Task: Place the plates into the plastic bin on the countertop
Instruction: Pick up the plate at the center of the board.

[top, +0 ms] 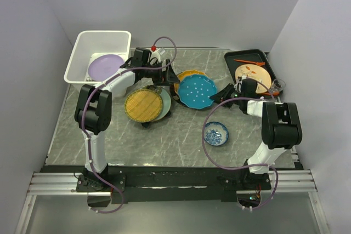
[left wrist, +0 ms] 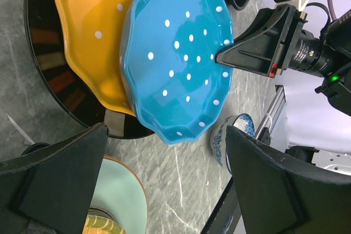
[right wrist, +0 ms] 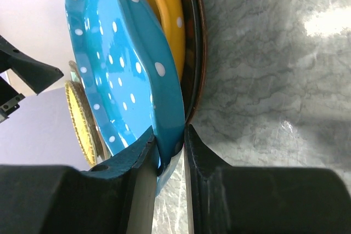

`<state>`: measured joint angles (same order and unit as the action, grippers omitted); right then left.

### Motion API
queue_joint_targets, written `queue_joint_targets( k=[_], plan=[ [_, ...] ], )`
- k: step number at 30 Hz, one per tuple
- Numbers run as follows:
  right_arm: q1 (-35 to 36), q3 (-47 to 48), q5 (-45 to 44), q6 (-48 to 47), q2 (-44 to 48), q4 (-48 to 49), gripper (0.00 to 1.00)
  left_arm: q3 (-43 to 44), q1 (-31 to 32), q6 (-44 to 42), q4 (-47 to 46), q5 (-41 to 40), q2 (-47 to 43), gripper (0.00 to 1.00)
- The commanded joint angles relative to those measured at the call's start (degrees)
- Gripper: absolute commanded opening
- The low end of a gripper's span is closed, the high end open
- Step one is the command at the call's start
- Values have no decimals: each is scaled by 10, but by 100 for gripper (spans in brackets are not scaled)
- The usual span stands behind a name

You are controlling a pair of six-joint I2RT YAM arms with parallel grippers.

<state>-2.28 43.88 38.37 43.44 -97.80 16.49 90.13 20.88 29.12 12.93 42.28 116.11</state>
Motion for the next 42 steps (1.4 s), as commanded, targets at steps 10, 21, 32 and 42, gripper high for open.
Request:
queue_joint_targets(
  k=[10,21,32,42],
  plan=[
    [-7,-9,39,1,89,68,0,-7,2,10,-41,35,-14,94],
    [-7,-11,47,18,125,89,0,-18,2,15,-54,42,-19,94],
    [-7,-22,75,49,139,151,0,-40,-9,43,-97,73,-30,94],
    [-5,-19,112,61,133,189,0,-50,-14,75,-146,105,-26,91]
  ],
)
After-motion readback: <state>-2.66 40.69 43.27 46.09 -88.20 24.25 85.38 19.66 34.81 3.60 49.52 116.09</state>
